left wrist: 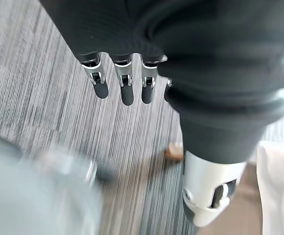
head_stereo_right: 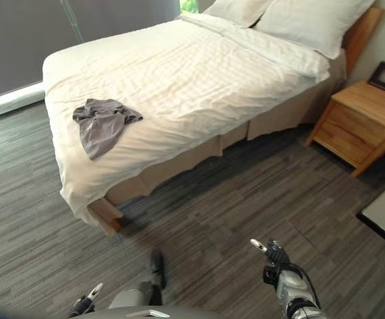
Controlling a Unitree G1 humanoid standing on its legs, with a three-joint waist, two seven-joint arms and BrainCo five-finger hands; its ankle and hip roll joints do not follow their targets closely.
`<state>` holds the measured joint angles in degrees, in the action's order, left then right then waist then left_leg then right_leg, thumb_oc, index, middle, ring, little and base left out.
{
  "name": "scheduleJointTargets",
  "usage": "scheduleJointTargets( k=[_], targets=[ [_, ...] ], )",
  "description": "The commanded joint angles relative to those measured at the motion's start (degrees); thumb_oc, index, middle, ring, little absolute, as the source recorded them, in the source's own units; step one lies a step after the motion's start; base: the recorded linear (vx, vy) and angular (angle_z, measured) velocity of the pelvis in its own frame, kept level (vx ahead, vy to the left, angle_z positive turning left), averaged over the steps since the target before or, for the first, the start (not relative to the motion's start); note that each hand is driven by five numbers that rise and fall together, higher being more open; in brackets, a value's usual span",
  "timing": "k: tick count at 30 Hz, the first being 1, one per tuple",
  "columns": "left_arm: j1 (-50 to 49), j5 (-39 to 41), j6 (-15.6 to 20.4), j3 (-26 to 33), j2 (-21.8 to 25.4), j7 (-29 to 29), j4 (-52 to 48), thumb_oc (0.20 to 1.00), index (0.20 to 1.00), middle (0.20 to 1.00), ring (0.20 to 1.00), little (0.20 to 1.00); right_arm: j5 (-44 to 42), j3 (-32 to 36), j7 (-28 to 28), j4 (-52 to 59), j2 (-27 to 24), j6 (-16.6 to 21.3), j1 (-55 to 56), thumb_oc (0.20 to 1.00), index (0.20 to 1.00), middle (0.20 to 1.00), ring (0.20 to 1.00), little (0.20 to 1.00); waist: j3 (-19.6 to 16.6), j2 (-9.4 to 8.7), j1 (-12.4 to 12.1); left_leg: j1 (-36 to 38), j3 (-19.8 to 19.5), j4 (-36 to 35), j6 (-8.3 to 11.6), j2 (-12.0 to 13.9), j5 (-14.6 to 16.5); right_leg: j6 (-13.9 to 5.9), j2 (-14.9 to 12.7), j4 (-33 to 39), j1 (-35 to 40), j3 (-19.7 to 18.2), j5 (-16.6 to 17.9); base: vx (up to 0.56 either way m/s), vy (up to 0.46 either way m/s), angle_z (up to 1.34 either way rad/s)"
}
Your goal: Pick up bed clothes into laundry basket.
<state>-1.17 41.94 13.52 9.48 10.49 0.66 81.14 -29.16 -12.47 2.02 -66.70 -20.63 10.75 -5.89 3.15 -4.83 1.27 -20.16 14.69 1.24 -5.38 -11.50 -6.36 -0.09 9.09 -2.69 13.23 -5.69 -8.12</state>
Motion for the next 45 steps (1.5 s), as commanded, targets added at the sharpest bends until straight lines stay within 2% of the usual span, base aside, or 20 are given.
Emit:
scheduleJointTargets(
  k=[1, 3, 4, 6, 7, 8, 11, 13, 14, 15, 17, 20, 24, 32, 36, 38, 40, 41, 44, 45],
  targets=[
    [2.3, 0.3, 1.6, 1.4, 0.8, 0.9, 2.3, 1.0, 1.0, 1.0, 1.0, 1.0, 3.8, -1.9, 1.4, 6.1, -1.2, 1.7, 2.2, 1.0, 1.0, 1.0, 1.0, 1.0, -3.1, 2.71, 0.7, 9.9, -5.3, -2.3, 8.08, 10.4, -2.0, -1.34, -9.3, 1.5, -3.4, -6.1, 0.5, 0.44, 0.081, -0.2],
    [1.6, -1.3, 1.2, 1.4, 0.9, 1.3, 2.0, 1.0, 1.0, 1.0, 1.0, 1.0, 6.2, -2.9, 1.6, 8.0, -0.3, 1.6, 4.0, 1.0, 1.0, 1.0, 1.0, 1.0, -4.3, 1.86, 0.2, 12.6, -5.0, -1.7, 6.09, 8.9, 0.9, -2.96, -12.4, -5.2, -3.5, -4.8, 0.1, 0.42, 0.086, -0.68],
    [1.5, -2.3, 1.1, 1.1, 0.9, 1.7, 2.0, 1.0, 1.0, 1.0, 1.0, 1.0, 6.6, -3.3, 1.8, 8.7, 0.0, 1.6, 4.6, 1.0, 1.0, 1.0, 1.0, 1.0, -4.2, 1.58, 0.0, 14.0, -4.9, -1.7, 5.13, 8.1, 1.7, -4.39, -13.7, -12.5, -5.9, -3.9, 3.7, 0.26, 0.094, -0.12],
    [2.8, -5.8, 0.4, -1.0, 1.5, 2.6, 1.5, 1.0, 1.0, 1.0, 1.0, 1.0, 7.4, -4.3, 1.7, 10.2, 0.5, 1.7, 4.4, 1.0, 1.0, 1.0, 1.0, 1.0, -1.9, 1.83, 0.9, 16.9, -5.8, -2.4, 4.1, 8.4, 2.3, -5.17, -12.7, -26.4, -13.7, -4.2, 11.8, 0.11, 0.032, 0.34],
    [4.1, -8.6, 0.4, -3.3, 2.2, 2.8, 0.9, 1.0, 1.0, 1.0, 1.0, 1.0, 7.2, -4.7, 1.6, 11.3, 0.7, 1.8, 4.4, 1.0, 1.0, 1.0, 1.0, 1.0, -0.6, 2.39, 2.2, 18.2, -7.2, -2.7, 4.12, 9.1, 2.7, -4.87, -10.4, -30.3, -17.2, -5.8, 12.9, 0.13, -0.045, 0.5],
    [4.8, -9.6, 0.7, -4.1, 2.6, 3.2, 0.2, 1.0, 1.0, 1.0, 1.0, 1.0, 7.1, -4.7, 1.7, 11.9, 0.8, 1.8, 4.6, 1.0, 1.0, 1.0, 1.0, 1.0, -0.2, 2.67, 2.8, 19.0, -8.3, -2.8, 4.23, 9.4, 3.0, -4.37, -9.7, -32.4, -19.6, -5.9, 10.7, 0.17, -0.074, 0.58],
    [8.7, -9.3, 3.1, -6.7, 4.7, 3.7, -5.8, 1.0, 1.0, 1.0, 1.0, 1.0, 6.6, -5.0, 1.6, 14.7, 0.2, 2.3, 5.6, 1.0, 1.0, 1.0, 1.0, 1.0, 0.3, 3.95, 5.4, 21.6, -11.7, -3.0, 4.77, 10.0, 4.5, -3.36, -8.4, -27.4, -24.5, -7.4, 6.9, 0.26, -0.112, 1.11],
    [13.5, -8.4, 5.6, -9.1, 7.8, 4.0, -12.9, 1.0, 1.0, 1.0, 1.0, 1.0, 6.8, -4.6, 1.8, 15.4, -1.3, 2.5, 6.6, 1.0, 1.0, 1.0, 1.0, 1.0, 0.0, 3.7, 8.1, 23.7, -14.6, -3.3, 5.59, 8.9, 6.7, -5.69, -7.7, -8.2, -24.7, -10.2, 8.1, 0.34, -0.174, 0.69],
    [14.5, -8.8, 6.0, -9.6, 9.0, 4.0, -14.0, 1.0, 1.0, 1.0, 1.0, 1.0, 7.3, -4.5, 2.1, 16.1, -1.7, 2.5, 7.5, 1.0, 1.0, 1.0, 1.0, 1.0, 0.0, 3.34, 8.6, 24.1, -15.4, -3.2, 5.78, 8.7, 7.3, -6.41, -7.5, -5.3, -24.1, -11.4, 8.9, 0.2, -0.134, 0.64],
    [15.7, -10.9, 5.9, -10.9, 10.8, 4.9, -16.9, 1.0, 1.0, 1.0, 1.0, 1.0, 7.7, -3.9, 2.2, 16.5, -1.6, 2.5, 8.5, 1.0, 1.0, 1.0, 1.0, 1.0, -0.5, 3.34, 8.5, 23.3, -17.0, -1.8, 5.75, 8.5, 7.4, -5.81, -7.5, -5.5, -22.0, -13.2, 7.8, 0.13, -0.14, 0.93],
    [17.9, -13.3, 5.2, -13.0, 12.6, 5.2, -21.9, 1.0, 1.0, 1.0, 1.0, 1.0, 7.5, -4.5, 2.5, 15.2, -2.4, 1.6, 6.9, 1.0, 1.0, 1.0, 1.0, 1.0, -0.9, 3.16, 7.8, 23.0, -16.6, -1.7, 5.88, 8.5, 7.4, -5.58, -8.4, -2.0, -20.4, -12.5, 8.8, 0.07, -0.142, 1.13],
    [18.0, -16.7, 4.1, -14.6, 18.1, 4.7, -39.5, 1.0, 1.0, 1.0, 1.0, 1.0, 9.0, -2.6, 3.4, 19.5, -6.3, 1.1, 7.3, 1.0, 1.0, 1.0, 1.0, 1.0, -2.3, 3.6, 7.0, 22.3, -17.3, -1.8, 6.36, 8.6, 6.7, -4.69, -9.3, 2.8, -16.4, -10.2, 9.8, 0.09, -0.143, 0.48],
    [20.0, -16.8, 0.4, -16.0, 24.1, 1.2, -46.3, 1.0, 1.0, 1.0, 1.0, 1.0, 6.8, 0.7, 4.6, 18.9, -7.6, 0.1, 7.9, 1.0, 1.0, 1.0, 1.0, 1.0, -2.1, 4.52, 6.8, 22.1, -18.6, -1.7, 6.86, 9.0, 6.0, -4.04, -9.4, 3.8, -14.8, -8.5, 9.7, 0.07, -0.106, 0.31],
    [23.0, -14.3, 0.5, -15.7, 29.7, 0.8, -51.8, 1.0, 1.0, 1.0, 1.0, 1.0, 8.7, -1.1, 6.9, 20.8, -8.6, -0.4, 8.7, 1.0, 1.0, 1.0, 1.0, 1.0, -1.2, 5.11, 6.7, 21.5, -19.9, -0.5, 7.98, 9.5, 5.3, -3.19, -8.9, 3.3, -14.1, -6.9, 8.7, 0.02, -0.064, 0.13],
    [26.7, -12.7, 0.9, -17.4, 28.1, 1.3, -48.5, 1.0, 1.0, 1.0, 1.0, 1.0, 8.6, -1.0, 7.3, 20.5, -9.0, -0.3, 9.0, 1.0, 1.0, 1.0, 1.0, 1.0, 0.3, 4.96, 8.5, 18.9, -17.5, 7.4, 10.0, 10.3, 5.1, -2.31, -8.9, 0.9, -14.4, -5.9, 7.2, -0.06, -0.045, 0.2],
    [28.8, -8.0, 1.1, -18.6, 24.2, 3.0, -46.7, 1.0, 1.0, 1.0, 1.0, 1.0, 8.2, -2.3, 6.7, 19.4, -9.2, -0.2, 7.9, 1.0, 1.0, 1.0, 1.0, 1.0, 3.0, 3.39, 8.3, 11.5, -19.8, 22.4, 10.84, 9.1, 0.8, -0.91, -8.9, -2.4, -15.4, -7.7, 6.7, -0.08, -0.014, 0.03],
    [28.6, -7.0, 1.3, -19.0, 22.4, 3.3, -46.0, 1.0, 1.0, 1.0, 1.0, 1.0, 8.2, -1.6, 5.7, 18.1, -9.3, -0.2, 7.8, 1.0, 1.0, 1.0, 1.0, 1.0, 2.7, 2.63, 8.4, 11.1, -18.8, 19.7, 10.13, 14.1, 0.5, -1.73, -10.2, -2.8, -15.3, -8.8, 6.2, 0.07, 0.08, 0.2],
    [28.6, -7.0, 1.3, -19.0, 22.4, 3.3, -46.0, 1.0, 1.0, 1.0, 1.0, 1.0, 8.2, -1.6, 5.7, 18.1, -9.3, -0.2, 7.8, 1.0, 1.0, 1.0, 1.0, 1.0, 2.7, 2.62, 8.4, 11.1, -18.7, 19.7, 10.12, 14.1, 0.5, -1.73, -10.2, -2.8, -15.3, -8.8, 6.2, 0.11, 0.126, -0.08],
    [29.9, -5.9, 1.8, -20.8, 22.0, 3.7, -42.9, 1.0, 1.0, 1.0, 1.0, 1.0, 6.7, 0.0, 5.0, 17.5, -9.6, 0.1, 8.5, 1.0, 1.0, 1.0, 1.0, 1.0, 1.8, 3.98, 9.0, 14.7, -16.7, 4.3, 11.37, 23.9, -3.6, -3.18, -12.3, -3.5, -15.9, -9.2, 3.9, 0.14, 0.276, -0.34],
    [31.1, -5.4, 2.0, -21.3, 22.1, 3.9, -42.2, 1.0, 1.0, 1.0, 1.0, 1.0, 6.6, 0.1, 4.8, 17.4, -9.8, 0.2, 8.4, 1.0, 1.0, 1.0, 1.0, 1.0, 1.9, 4.5, 9.1, 14.8, -17.0, 1.8, 11.89, 25.3, -5.3, -3.39, -12.5, -3.9, -16.4, -9.3, 3.5, 0.13, 0.343, -0.24]
  ],
)
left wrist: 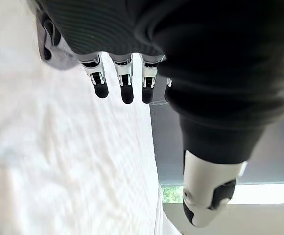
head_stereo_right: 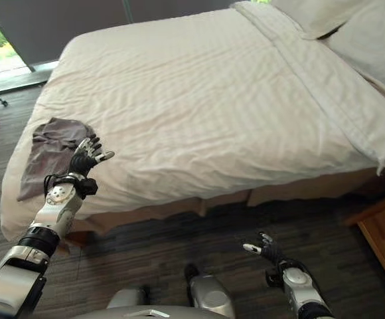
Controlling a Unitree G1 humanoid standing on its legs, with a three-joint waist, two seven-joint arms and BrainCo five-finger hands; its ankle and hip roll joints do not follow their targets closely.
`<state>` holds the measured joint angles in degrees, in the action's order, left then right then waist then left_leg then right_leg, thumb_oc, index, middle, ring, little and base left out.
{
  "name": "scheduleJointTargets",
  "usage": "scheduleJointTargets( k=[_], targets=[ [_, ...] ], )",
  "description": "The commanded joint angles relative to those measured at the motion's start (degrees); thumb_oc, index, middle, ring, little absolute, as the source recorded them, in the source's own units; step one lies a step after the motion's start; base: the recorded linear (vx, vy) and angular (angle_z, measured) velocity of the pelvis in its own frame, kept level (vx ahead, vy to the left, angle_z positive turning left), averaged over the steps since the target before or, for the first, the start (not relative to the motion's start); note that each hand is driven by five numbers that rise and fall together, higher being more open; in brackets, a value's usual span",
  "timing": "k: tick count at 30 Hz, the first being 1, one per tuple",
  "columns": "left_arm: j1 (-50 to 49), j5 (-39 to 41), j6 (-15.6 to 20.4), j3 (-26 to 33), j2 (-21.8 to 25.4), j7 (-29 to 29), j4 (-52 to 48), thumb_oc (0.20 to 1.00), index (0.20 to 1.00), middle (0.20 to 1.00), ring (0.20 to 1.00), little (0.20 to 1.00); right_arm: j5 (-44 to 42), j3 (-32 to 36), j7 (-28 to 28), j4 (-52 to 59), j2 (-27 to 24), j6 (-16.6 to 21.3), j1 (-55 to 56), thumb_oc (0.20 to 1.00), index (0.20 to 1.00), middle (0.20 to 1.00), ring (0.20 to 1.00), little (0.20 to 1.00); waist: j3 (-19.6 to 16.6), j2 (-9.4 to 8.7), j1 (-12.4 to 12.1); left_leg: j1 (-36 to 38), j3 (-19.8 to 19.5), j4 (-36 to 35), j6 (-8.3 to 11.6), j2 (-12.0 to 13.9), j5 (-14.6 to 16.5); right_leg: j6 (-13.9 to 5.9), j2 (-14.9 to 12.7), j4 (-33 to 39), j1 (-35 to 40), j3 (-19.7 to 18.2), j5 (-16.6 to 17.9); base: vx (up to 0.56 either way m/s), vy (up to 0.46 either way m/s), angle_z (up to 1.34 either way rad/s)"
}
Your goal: Pick up bed clothes into laundry basket.
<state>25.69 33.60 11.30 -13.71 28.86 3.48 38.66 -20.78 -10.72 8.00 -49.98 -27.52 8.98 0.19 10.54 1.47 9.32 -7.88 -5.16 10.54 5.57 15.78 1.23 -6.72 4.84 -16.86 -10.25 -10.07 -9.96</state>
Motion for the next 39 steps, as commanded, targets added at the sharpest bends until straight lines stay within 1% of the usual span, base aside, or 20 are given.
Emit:
scheduleJointTargets(
  k=[1, 2, 4, 5, 6, 7, 8, 9, 10, 12, 13, 14, 16, 18, 20, 21, 23, 24, 30, 39],
  targets=[
    [5.7, 3.5, 4.3, 1.5, 3.6, 1.3, 1.6, 1.0, 1.0, 1.0, 1.0, 1.0, -2.1, -1.5, -1.6, 0.0, -3.0, 2.2, 2.0, 1.0, 1.0, 1.0, 1.0, 1.0, -5.5, -1.18, 1.2, 2.3, 2.2, -10.4, 1.78, -0.8, -14.2, 2.79, -8.8, 10.1, 6.8, -5.3, 4.7, 0.2, 0.364, -0.15],
    [6.5, 3.4, 4.4, 1.3, 3.8, 1.7, 2.3, 1.0, 1.0, 1.0, 1.0, 1.0, -3.0, -1.1, -2.4, -1.3, -2.6, 2.3, 1.5, 1.0, 1.0, 1.0, 1.0, 1.0, -5.8, -0.65, 0.9, 1.8, 0.0, -12.7, 2.4, -0.8, -14.2, 2.12, -9.6, 10.5, 7.3, -6.2, 4.2, 0.26, 0.403, -0.1],
    [8.2, 2.2, 4.6, 0.3, 4.5, 2.1, 2.0, 1.0, 1.0, 1.0, 1.0, 1.0, -6.4, 0.8, -3.0, -4.8, -1.8, 2.2, 0.4, 1.0, 1.0, 1.0, 1.0, 1.0, -5.8, 0.57, 1.0, 1.4, 0.3, -12.4, 3.57, -0.6, -13.7, 0.43, -12.2, 10.9, 8.4, -7.2, 4.1, 0.31, 0.47, -0.26],
    [8.2, 2.2, 4.6, 0.3, 4.5, 2.1, 2.0, 1.0, 1.0, 1.0, 1.0, 1.0, -6.4, 0.8, -2.9, -4.8, -1.8, 2.2, 0.4, 1.0, 1.0, 1.0, 1.0, 1.0, -5.8, 0.5, 0.9, 1.5, 0.4, -12.3, 3.54, -0.7, -13.6, 0.41, -12.3, 10.9, 8.5, -7.3, 4.0, 0.25, 0.429, -0.22],
    [7.8, 2.1, 4.5, 0.4, 5.4, 1.4, 0.9, 1.0, 1.0, 1.0, 1.0, 1.0, -7.8, 1.9, -2.5, -4.3, -2.0, 1.9, 0.1, 1.0, 1.0, 1.0, 1.0, 1.0, -6.0, 0.37, 1.4, 0.1, 2.2, -9.5, 3.22, -1.8, -8.6, -0.4, -14.5, 11.1, 8.8, -8.0, 4.3, 0.15, 0.31, -0.22],
    [7.4, 1.9, 4.4, 0.4, 5.4, 1.4, -0.5, 1.0, 1.0, 1.0, 1.0, 1.0, -7.6, 2.1, -3.2, -5.2, -1.6, 1.8, -0.2, 1.0, 1.0, 1.0, 1.0, 1.0, -5.8, 0.75, 1.4, 0.4, 2.8, -8.7, 2.98, -2.5, -7.8, -0.97, -15.8, 11.8, 9.0, -7.9, 5.0, 0.26, 0.499, -0.11],
    [6.6, 0.8, 4.3, -0.1, 5.8, 1.1, -1.7, 1.0, 1.0, 1.0, 1.0, 1.0, -7.4, 2.2, -3.3, -6.1, -1.2, 1.7, -0.7, 1.0, 1.0, 1.0, 1.0, 1.0, -6.0, 0.67, 1.1, 0.0, 3.1, -7.9, 2.21, -4.2, -6.2, -1.91, -18.0, 12.5, 9.5, -8.1, 6.8, 0.28, 0.5, -0.29],
    [6.0, 0.0, 4.3, 0.1, 6.4, 1.3, -2.2, 1.0, 1.0, 1.0, 1.0, 1.0, -7.4, 2.9, -3.9, -5.3, -0.8, 2.1, -1.0, 1.0, 1.0, 1.0, 1.0, 1.0, -6.1, 0.62, 1.2, 0.1, 4.2, -7.1, 1.77, -5.7, -5.2, -2.52, -19.8, 12.6, 9.2, -7.9, 10.2, 0.29, 0.484, -0.39],
    [5.9, -0.6, 4.2, 0.2, 7.5, 1.7, -2.0, 1.0, 1.0, 1.0, 1.0, 1.0, -9.6, 4.3, -4.6, -4.5, 0.3, 1.9, -1.4, 1.0, 1.0, 1.0, 1.0, 1.0, -6.1, 0.31, 1.2, 0.6, 6.0, -6.8, 0.93, -7.3, -3.9, -2.42, -21.0, 11.3, 7.8, -9.6, 15.2, 0.25, 0.431, -0.67],
    [5.8, -0.7, 4.3, -0.1, 7.9, 2.9, -3.5, 1.0, 1.0, 1.0, 1.0, 1.0, -13.3, 4.2, -4.1, -3.6, 2.6, 2.0, -1.2, 1.0, 1.0, 1.0, 1.0, 1.0, -5.7, 0.68, 1.4, 2.6, 8.8, -8.9, -0.58, -9.4, -3.4, -1.54, -21.6, 8.1, 4.3, -10.6, 23.1, 0.2, 0.442, -0.79],
    [5.6, -0.5, 4.5, 0.1, 8.2, 3.3, -4.8, 1.0, 1.0, 1.0, 1.0, 1.0, -13.0, 3.3, -3.6, -2.6, 3.5, 1.9, -1.0, 1.0, 1.0, 1.0, 1.0, 1.0, -5.0, 1.0, 1.5, 4.0, 10.1, -10.6, -1.26, -10.3, -3.3, -1.24, -22.2, 6.9, 2.5, -9.4, 26.2, 0.12, 0.443, -0.68],
    [6.0, -0.7, 4.6, 0.3, 8.6, 3.4, -5.4, 1.0, 1.0, 1.0, 1.0, 1.0, -11.9, 2.4, -3.5, -1.9, 3.8, 1.8, -0.9, 1.0, 1.0, 1.0, 1.0, 1.0, -4.1, 1.37, 1.9, 4.5, 10.6, -11.1, -1.74, -10.9, -3.2, -0.94, -21.8, 5.3, 0.9, -8.5, 27.0, 0.14, 0.532, -0.5],
    [7.3, -1.3, 4.9, 0.5, 8.6, 3.2, -3.5, 1.0, 1.0, 1.0, 1.0, 1.0, -9.1, -0.3, -2.4, -0.3, 3.8, 1.8, 0.2, 1.0, 1.0, 1.0, 1.0, 1.0, -3.8, 1.7, 3.8, 6.4, 11.0, -12.9, -2.46, -11.6, -3.0, -1.54, -14.4, 2.6, 0.2, -11.7, 21.3, 0.17, 0.449, -0.32],
    [8.5, -2.2, 5.1, 0.8, 8.9, 3.2, -2.6, 1.0, 1.0, 1.0, 1.0, 1.0, -8.7, -0.9, -2.1, -0.2, 3.6, 2.1, 0.2, 1.0, 1.0, 1.0, 1.0, 1.0, -4.2, 1.55, 3.2, 6.9, 11.5, -14.0, -3.01, -12.5, -2.6, -1.37, -10.5, 3.9, -1.1, -9.1, 15.3, 0.11, 0.243, -0.16],
    [9.6, -4.2, 4.9, 0.6, 10.4, 3.1, -2.7, 1.0, 1.0, 1.0, 1.0, 1.0, -8.8, -1.7, -1.9, 0.4, 3.4, 2.6, 0.7, 1.0, 1.0, 1.0, 1.0, 1.0, -4.9, 0.92, 3.1, 7.9, 11.6, -14.7, -3.57, -14.1, -2.1, 0.32, -4.6, 6.2, -1.2, -7.9, 10.3, 0.15, 0.149, -0.04],
    [10.4, -5.0, 4.8, 0.0, 11.0, 2.8, -2.3, 1.0, 1.0, 1.0, 1.0, 1.0, -8.4, -1.8, -1.7, -0.3, 3.3, 2.8, 1.3, 1.0, 1.0, 1.0, 1.0, 1.0, -5.1, 0.58, 2.8, 8.0, 10.9, -14.5, -3.77, -14.7, -1.6, 1.34, -3.3, 7.7, 0.2, -8.1, 9.4, 0.13, 0.058, 0.09],
    [11.0, -5.4, 4.7, -0.1, 11.2, 2.9, -2.0, 1.0, 1.0, 1.0, 1.0, 1.0, -8.1, -1.9, -1.7, -0.2, 3.2, 3.0, 0.8, 1.0, 1.0, 1.0, 1.0, 1.0, -5.2, 0.47, 2.0, 7.9, 10.1, -14.2, -3.87, -15.0, -1.7, 1.06, -3.8, 8.3, 1.3, -7.9, 8.7, 0.11, 0.002, 0.25],
    [12.6, -7.8, 4.8, -0.2, 13.6, 3.0, -2.3, 1.0, 1.0, 1.0, 1.0, 1.0, -7.8, -2.6, -1.7, -0.4, 1.9, 3.0, -0.7, 1.0, 1.0, 1.0, 1.0, 1.0, -6.2, 0.17, 0.4, 8.5, 10.0, -14.6, -3.94, -15.7, -1.8, 1.35, -3.8, 14.0, 3.9, -7.6, 10.0, 0.15, -0.009, 0.14],
    [18.6, -12.3, 4.8, -1.6, 18.5, 4.9, -2.8, 1.0, 1.0, 1.0, 1.0, 1.0, -6.6, -2.6, -1.0, -0.3, 0.6, 3.3, -0.4, 1.0, 1.0, 1.0, 1.0, 1.0, -7.1, 0.64, 0.0, 9.0, 9.3, -14.4, -3.58, -15.4, -2.4, 1.66, -4.5, 16.7, 5.9, -6.8, 10.2, 0.09, -0.037, 0.02],
    [15.7, -18.9, 3.8, 0.0, 26.7, 4.4, -9.1, 1.0, 1.0, 1.0, 1.0, 1.0, -3.3, -2.1, 0.7, -0.1, -0.9, 2.8, 2.0, 1.0, 1.0, 1.0, 1.0, 1.0, -7.0, 0.94, -0.9, 9.5, 6.5, -13.6, -2.71, -15.0, -3.6, 2.64, -4.9, 18.6, 8.9, -4.3, 9.8, 0.04, -0.077, 0.09]
  ],
)
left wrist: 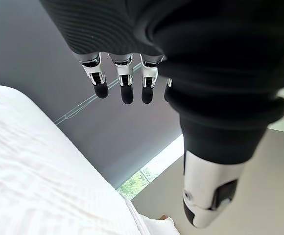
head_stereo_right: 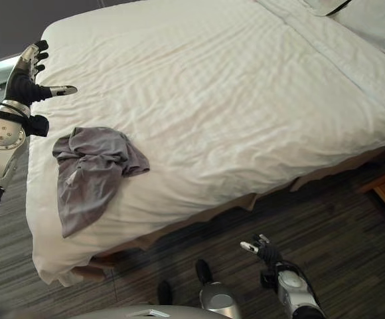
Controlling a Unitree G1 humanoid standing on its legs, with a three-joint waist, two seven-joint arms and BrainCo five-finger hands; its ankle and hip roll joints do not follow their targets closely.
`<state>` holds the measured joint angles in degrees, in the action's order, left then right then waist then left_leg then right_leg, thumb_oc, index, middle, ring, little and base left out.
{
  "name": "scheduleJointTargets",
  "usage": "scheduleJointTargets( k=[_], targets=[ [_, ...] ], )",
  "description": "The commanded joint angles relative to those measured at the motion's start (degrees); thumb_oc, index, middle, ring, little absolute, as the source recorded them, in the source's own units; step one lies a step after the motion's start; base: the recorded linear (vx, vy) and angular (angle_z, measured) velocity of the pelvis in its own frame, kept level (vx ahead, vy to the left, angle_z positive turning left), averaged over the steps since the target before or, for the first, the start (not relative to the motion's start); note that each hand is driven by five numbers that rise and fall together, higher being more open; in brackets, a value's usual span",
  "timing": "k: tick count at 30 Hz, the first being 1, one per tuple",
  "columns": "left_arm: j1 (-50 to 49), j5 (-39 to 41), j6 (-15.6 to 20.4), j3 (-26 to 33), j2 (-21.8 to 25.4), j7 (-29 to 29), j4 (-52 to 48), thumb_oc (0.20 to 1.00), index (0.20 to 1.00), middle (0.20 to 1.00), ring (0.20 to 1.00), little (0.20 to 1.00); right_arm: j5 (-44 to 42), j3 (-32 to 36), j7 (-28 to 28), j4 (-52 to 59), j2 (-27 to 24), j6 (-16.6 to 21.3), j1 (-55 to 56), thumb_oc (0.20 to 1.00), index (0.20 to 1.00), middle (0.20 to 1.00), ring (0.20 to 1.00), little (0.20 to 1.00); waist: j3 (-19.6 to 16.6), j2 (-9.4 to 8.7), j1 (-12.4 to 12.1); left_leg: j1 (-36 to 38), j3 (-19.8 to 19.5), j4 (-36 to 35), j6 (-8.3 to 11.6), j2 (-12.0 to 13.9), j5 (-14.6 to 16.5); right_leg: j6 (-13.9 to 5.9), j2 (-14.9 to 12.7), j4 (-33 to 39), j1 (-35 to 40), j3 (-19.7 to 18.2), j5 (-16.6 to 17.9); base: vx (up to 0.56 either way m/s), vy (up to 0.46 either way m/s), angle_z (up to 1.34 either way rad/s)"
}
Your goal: Pick up bed clothes into laundry basket.
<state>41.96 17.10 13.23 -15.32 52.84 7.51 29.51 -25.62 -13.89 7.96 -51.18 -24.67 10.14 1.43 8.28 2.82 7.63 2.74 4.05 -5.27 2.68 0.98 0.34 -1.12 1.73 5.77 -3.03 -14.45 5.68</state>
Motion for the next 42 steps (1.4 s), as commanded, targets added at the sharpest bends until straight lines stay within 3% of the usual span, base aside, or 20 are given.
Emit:
scheduleJointTargets(
  k=[1, 6, 8, 12, 18, 23, 29, 37, 42],
  targets=[
    [-1.2, -4.3, 1.5, 1.7, 3.5, 0.6, 0.2, 1.0, 1.0, 1.0, 1.0, 1.0, 1.7, 1.0, 0.9, 1.4, -3.9, 1.6, 0.8, 1.0, 1.0, 1.0, 1.0, 1.0, -4.6, -0.37, 0.7, -1.2, -3.1, 2.4, 0.26, -0.2, -2.9, -2.89, -1.8, -4.0, 1.8, 0.1, -5.8, -0.01, -0.039, 0.06],
    [1.2, -10.3, -1.3, -2.5, 3.9, -1.4, 7.1, 1.0, 1.0, 1.0, 1.0, 1.0, 3.4, -0.5, 1.4, 0.1, -4.2, 1.1, -0.3, 1.0, 1.0, 1.0, 1.0, 1.0, -4.4, 0.11, 0.9, -1.2, -3.1, 1.7, 0.26, -0.3, -2.9, -2.9, -1.8, -3.3, 2.2, 0.8, -5.9, -0.01, -0.034, 0.15],
    [6.5, -16.8, -3.0, -7.3, 2.4, -1.1, 17.2, 1.0, 1.0, 1.0, 1.0, 1.0, 3.8, -1.4, 1.2, -0.7, -4.3, 1.1, -1.4, 1.0, 1.0, 1.0, 1.0, 1.0, -4.0, 0.55, 1.7, -1.3, -2.7, 0.9, 0.15, -0.3, -2.7, -3.2, -1.9, -3.2, 1.6, 0.8, -5.8, -0.04, 0.005, 0.04],
    [9.7, -16.6, -4.5, -7.6, -1.9, 0.8, 28.2, 1.0, 1.0, 1.0, 1.0, 1.0, 2.2, -2.3, 0.6, -0.5, -3.7, 1.2, -1.8, 1.0, 1.0, 1.0, 1.0, 1.0, -3.0, 0.94, 2.6, -2.2, -1.7, 0.6, 0.15, -0.2, -2.7, -3.43, -1.7, -3.0, 0.3, 0.3, -5.4, -0.04, 0.011, -0.11],
    [11.4, -17.8, -6.1, -9.5, -5.7, -2.3, 39.8, 1.0, 1.0, 1.0, 1.0, 1.0, 2.1, -5.5, 0.9, -2.5, -2.3, 0.6, -2.3, 1.0, 1.0, 1.0, 1.0, 1.0, -2.2, 1.54, 4.1, -3.3, -0.6, 0.3, 0.47, 0.0, -2.8, -3.61, -1.5, -2.7, -1.4, -0.6, -4.6, -0.02, 0.023, -0.14],
    [10.4, -13.5, -6.7, -6.8, -7.7, -3.2, 43.0, 1.0, 1.0, 1.0, 1.0, 1.0, 1.5, -6.8, 1.0, -0.7, -2.7, 0.5, -2.1, 1.0, 1.0, 1.0, 1.0, 1.0, -1.2, 1.6, 5.6, -5.0, 0.6, 0.3, 0.78, 0.1, -2.9, -3.59, -1.1, -2.7, -4.0, -1.8, -3.5, -0.03, 0.02, -0.08],
    [9.8, -14.3, -8.6, -4.7, -8.0, -2.3, 48.4, 1.0, 1.0, 1.0, 1.0, 1.0, 3.0, -9.3, 0.7, 1.7, -2.9, 0.1, -3.8, 1.0, 1.0, 1.0, 1.0, 1.0, -0.5, 1.77, 7.8, -8.9, 3.8, 0.3, 1.27, 0.4, -2.9, -4.14, -0.4, -1.6, -8.4, -4.2, -1.0, -0.03, 0.02, -0.21],
    [7.8, -17.8, -9.0, -4.4, -7.2, -0.9, 48.3, 1.0, 1.0, 1.0, 1.0, 1.0, 3.0, -8.7, 0.3, 3.1, -3.7, 0.2, -2.6, 1.0, 1.0, 1.0, 1.0, 1.0, 1.2, 2.88, 8.9, -11.6, 5.5, 0.3, 1.61, 0.5, -3.4, -4.26, 0.1, -1.1, -12.1, -5.5, 0.1, 0.01, 0.014, -0.24],
    [5.8, -23.3, -9.9, -5.9, -8.8, -0.4, 49.7, 1.0, 1.0, 1.0, 1.0, 1.0, 2.9, -8.8, 0.3, 4.4, -3.7, 0.7, -2.6, 1.0, 1.0, 1.0, 1.0, 1.0, 3.1, 2.15, 10.1, -15.2, 6.2, 0.3, 1.94, 0.6, -3.8, -4.63, 0.7, -0.8, -15.7, -5.8, 1.9, -0.03, -0.001, -0.02]
  ],
)
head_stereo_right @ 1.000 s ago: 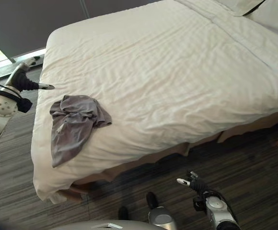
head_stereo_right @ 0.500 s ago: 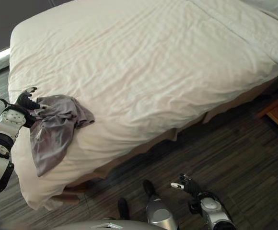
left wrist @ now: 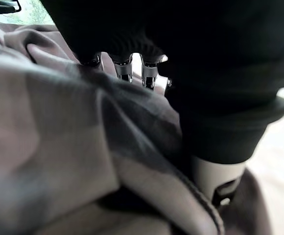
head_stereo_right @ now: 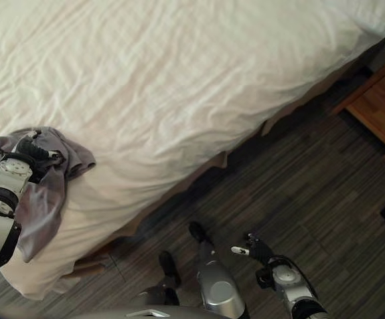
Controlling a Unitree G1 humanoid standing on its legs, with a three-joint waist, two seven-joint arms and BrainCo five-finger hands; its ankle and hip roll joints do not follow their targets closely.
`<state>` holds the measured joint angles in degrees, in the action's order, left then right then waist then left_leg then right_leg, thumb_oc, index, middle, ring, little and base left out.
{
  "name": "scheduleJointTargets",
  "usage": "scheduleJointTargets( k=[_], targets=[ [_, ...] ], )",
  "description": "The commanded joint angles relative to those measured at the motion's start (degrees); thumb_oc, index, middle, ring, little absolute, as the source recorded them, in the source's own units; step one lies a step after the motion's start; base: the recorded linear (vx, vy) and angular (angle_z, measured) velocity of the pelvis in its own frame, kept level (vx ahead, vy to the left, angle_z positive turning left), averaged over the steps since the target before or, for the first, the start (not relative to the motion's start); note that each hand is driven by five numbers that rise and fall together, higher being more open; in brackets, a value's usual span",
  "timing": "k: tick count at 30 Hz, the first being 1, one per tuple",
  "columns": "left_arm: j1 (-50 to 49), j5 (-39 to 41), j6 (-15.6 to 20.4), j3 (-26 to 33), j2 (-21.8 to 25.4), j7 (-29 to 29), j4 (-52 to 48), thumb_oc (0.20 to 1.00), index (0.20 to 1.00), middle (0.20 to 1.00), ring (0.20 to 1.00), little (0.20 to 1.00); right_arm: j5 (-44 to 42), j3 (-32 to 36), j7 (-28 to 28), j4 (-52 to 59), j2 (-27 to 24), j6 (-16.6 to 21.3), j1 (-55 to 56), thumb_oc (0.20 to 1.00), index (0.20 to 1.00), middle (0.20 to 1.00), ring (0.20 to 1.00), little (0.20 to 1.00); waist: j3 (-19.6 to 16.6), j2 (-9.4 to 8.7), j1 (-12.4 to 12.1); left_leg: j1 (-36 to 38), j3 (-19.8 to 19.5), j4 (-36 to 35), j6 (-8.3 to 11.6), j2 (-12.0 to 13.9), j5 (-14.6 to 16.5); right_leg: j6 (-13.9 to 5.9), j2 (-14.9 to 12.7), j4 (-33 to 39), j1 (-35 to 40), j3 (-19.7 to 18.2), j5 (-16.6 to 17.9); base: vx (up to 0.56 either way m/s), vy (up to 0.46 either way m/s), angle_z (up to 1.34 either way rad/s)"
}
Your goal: Pick up bed clothes into laundry basket.
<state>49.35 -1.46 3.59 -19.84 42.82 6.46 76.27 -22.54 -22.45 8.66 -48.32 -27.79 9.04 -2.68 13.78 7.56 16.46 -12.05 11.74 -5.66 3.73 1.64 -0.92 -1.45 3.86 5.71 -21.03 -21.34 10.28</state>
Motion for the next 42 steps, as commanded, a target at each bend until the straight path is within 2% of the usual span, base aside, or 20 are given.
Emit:
scheduleJointTargets(
  k=[1, 8, 17, 26, 34, 35, 36, 42],
  targets=[
    [-2.3, -4.3, -0.6, -0.8, 0.6, 0.4, 3.7, 1.0, 1.0, 1.0, 1.0, 1.0, -0.2, -0.3, -0.5, 2.0, -0.6, 1.9, 1.4, 1.0, 1.0, 1.0, 1.0, 1.0, -2.4, -2.78, 1.4, -1.2, -1.1, 0.7, 1.0, 0.1, -2.6, -4.37, -1.3, -0.7, 1.5, 0.9, -2.3, -0.03, -0.009, -0.1],
    [-7.9, -5.0, -1.5, 0.1, -5.4, -2.0, 4.8, 1.0, 1.0, 1.0, 1.0, 1.0, -0.2, 0.0, -1.0, 0.8, 0.2, 1.9, 1.3, 1.0, 1.0, 1.0, 1.0, 1.0, -2.2, -2.84, 1.1, -2.1, -0.9, 0.7, 1.18, 0.1, -2.7, -4.14, -1.3, -0.7, 0.5, 0.7, -2.6, 0.01, 0.006, -0.06],
    [-16.1, -8.6, -0.8, 0.1, -6.7, -1.9, 1.1, 1.0, 1.0, 1.0, 1.0, 1.0, 0.6, 0.5, -1.1, 0.1, 1.0, 2.7, 2.1, 1.0, 1.0, 1.0, 1.0, 1.0, -1.6, -1.12, -1.0, -1.2, -2.3, 0.7, 0.83, -1.0, -2.6, -3.92, -2.1, -0.7, 1.5, 1.5, -3.1, 0.01, 0.012, -0.02],
    [-27.9, -5.1, -0.1, 5.1, -11.7, -1.4, 0.9, 1.0, 1.0, 1.0, 1.0, 1.0, 0.7, 0.0, -1.8, -1.8, 2.2, 2.9, 0.8, 1.0, 1.0, 1.0, 1.0, 1.0, -0.9, -0.2, -3.3, -1.0, -4.1, 0.7, 0.4, -1.6, -2.8, -3.58, -2.7, -0.7, 2.5, 3.0, -3.8, -0.01, -0.001, 0.09],
    [-31.2, -4.4, -0.4, 7.9, -12.1, -1.9, 4.5, 1.0, 1.0, 1.0, 1.0, 1.0, 1.4, -0.3, -2.1, -2.2, 1.8, 2.7, -0.7, 1.0, 1.0, 1.0, 1.0, 1.0, -0.7, -0.6, -4.1, -1.5, -4.3, 0.7, 0.37, -1.5, -2.8, -3.46, -2.5, -0.7, 2.2, 3.3, -3.7, 0.0, 0.0, 0.03],
    [-31.4, -4.0, -0.4, 8.4, -12.0, -2.0, 4.9, 0.853, 0.853, 0.853, 0.853, 0.853, 1.5, -0.3, -2.2, -2.5, 1.8, 2.7, -0.7, 1.0, 1.0, 1.0, 1.0, 1.0, -0.6, -0.67, -4.1, -1.6, -4.3, 0.7, 0.41, -1.5, -2.8, -3.44, -2.5, -0.7, 2.1, 3.3, -3.6, 0.0, 0.0, 0.0],
    [-31.7, -3.3, -0.5, 9.3, -11.9, -2.1, 5.5, 0.219, 0.219, 0.219, 0.219, 0.219, 1.7, -0.2, -2.2, -3.1, 1.9, 2.6, -0.8, 1.0, 1.0, 1.0, 1.0, 1.0, -0.6, -0.79, -4.3, -1.6, -4.3, 0.7, 0.41, -1.5, -2.8, -3.41, -2.4, -0.7, 2.1, 3.3, -3.6, 0.0, 0.0, 0.0],
    [-32.7, -1.0, -0.7, 11.4, -12.2, -3.1, 6.7, 0.2, 0.2, 0.2, 0.2, 0.2, 2.4, 0.0, -2.1, -4.2, 2.2, 2.3, -0.8, 1.0, 1.0, 1.0, 1.0, 1.0, -0.6, -0.68, -4.3, -1.6, -4.1, 0.7, 0.43, -1.4, -2.8, -3.31, -2.4, -0.7, 2.1, 3.3, -3.7, 0.0, 0.0, 0.0]
  ],
)
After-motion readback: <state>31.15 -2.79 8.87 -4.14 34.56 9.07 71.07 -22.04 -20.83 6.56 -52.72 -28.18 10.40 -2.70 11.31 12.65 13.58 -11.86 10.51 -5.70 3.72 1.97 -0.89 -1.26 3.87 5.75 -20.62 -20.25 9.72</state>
